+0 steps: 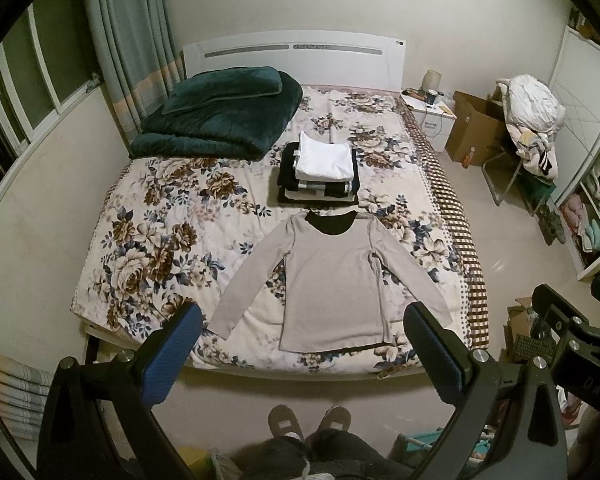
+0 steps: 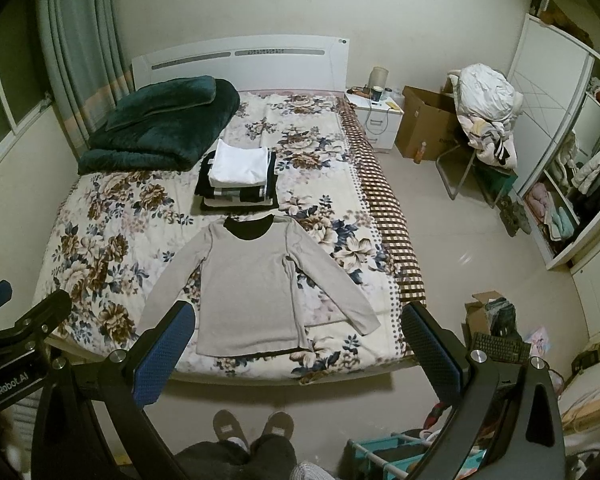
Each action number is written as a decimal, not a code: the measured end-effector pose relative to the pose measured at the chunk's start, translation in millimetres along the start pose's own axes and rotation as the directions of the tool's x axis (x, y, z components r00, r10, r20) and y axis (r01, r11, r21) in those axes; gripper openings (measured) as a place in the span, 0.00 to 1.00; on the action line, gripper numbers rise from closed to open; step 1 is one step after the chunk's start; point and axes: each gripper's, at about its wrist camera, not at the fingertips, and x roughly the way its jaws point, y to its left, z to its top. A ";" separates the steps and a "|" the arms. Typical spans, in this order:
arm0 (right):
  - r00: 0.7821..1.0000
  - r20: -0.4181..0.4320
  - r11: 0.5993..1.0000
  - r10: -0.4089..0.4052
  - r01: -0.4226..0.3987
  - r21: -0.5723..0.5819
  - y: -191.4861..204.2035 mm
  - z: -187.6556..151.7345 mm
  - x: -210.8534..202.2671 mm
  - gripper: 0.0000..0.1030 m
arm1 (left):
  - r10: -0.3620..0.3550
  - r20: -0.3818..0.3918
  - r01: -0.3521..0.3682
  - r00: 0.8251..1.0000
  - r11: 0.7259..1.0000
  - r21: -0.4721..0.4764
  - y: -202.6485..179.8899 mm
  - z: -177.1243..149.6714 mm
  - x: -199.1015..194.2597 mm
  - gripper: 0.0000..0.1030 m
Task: Fold small clothes
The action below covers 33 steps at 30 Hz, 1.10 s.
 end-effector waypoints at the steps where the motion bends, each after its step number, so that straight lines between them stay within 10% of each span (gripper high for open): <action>1: 1.000 -0.001 1.000 0.000 0.000 0.000 0.2 0.3 0.2 1.00 | 0.000 0.000 0.000 1.000 1.000 0.000 -2.0 6.5 -1.8 1.00; 33: 1.000 0.001 1.000 0.000 0.000 0.000 3.6 11.9 6.3 1.00 | -0.005 0.006 0.005 1.000 1.000 -0.004 -3.9 11.3 -4.7 1.00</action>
